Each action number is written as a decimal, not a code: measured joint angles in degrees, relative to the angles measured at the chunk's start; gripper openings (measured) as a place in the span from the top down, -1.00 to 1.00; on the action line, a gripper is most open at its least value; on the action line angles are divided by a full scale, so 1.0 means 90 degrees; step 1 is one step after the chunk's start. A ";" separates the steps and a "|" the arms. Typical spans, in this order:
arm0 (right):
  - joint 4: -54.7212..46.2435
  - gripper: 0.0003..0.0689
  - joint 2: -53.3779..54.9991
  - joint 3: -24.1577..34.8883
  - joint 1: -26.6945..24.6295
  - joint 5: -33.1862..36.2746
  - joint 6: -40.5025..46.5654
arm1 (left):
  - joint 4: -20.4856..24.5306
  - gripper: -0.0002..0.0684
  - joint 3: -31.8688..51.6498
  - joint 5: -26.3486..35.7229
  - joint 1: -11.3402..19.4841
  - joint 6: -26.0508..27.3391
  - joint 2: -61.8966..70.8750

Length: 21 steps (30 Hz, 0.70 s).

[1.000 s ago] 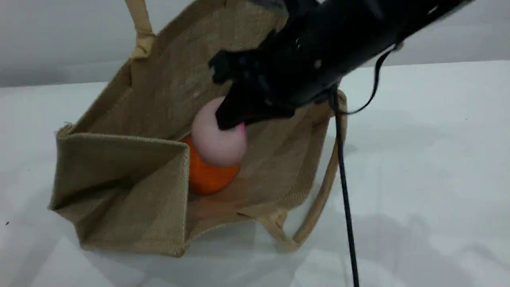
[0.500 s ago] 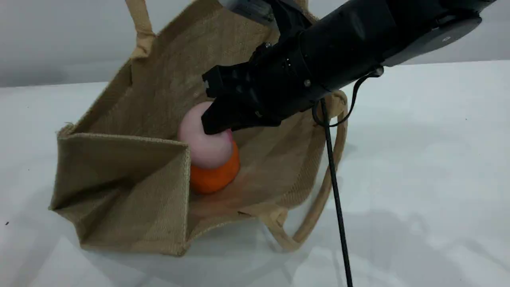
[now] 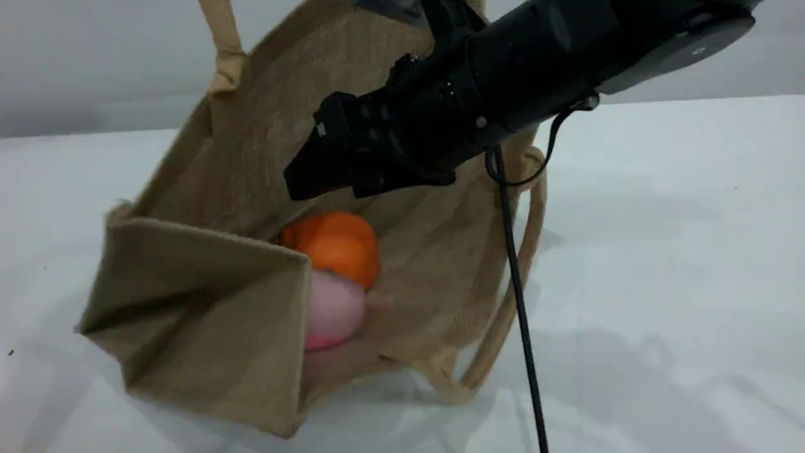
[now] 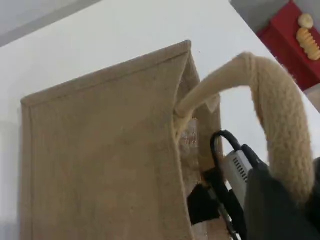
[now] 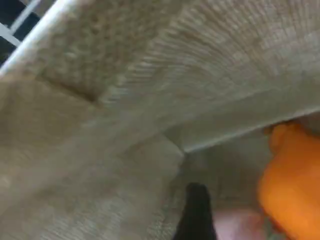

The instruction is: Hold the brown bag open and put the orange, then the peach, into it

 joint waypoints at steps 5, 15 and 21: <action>-0.0395 -0.52 -0.0343 0.0006 -0.0129 0.0396 0.0418 | -0.0003 0.75 0.0000 0.0000 0.0000 0.0181 0.0000; -0.2468 -0.52 -0.2247 0.0012 -0.0829 0.0630 0.2082 | -0.0007 0.75 0.0048 -0.0013 0.0000 0.0339 0.0189; -0.3649 -0.52 -0.3667 0.0012 -0.1530 0.1285 0.3307 | -0.0025 0.75 0.0057 -0.0013 0.0000 0.0353 0.0475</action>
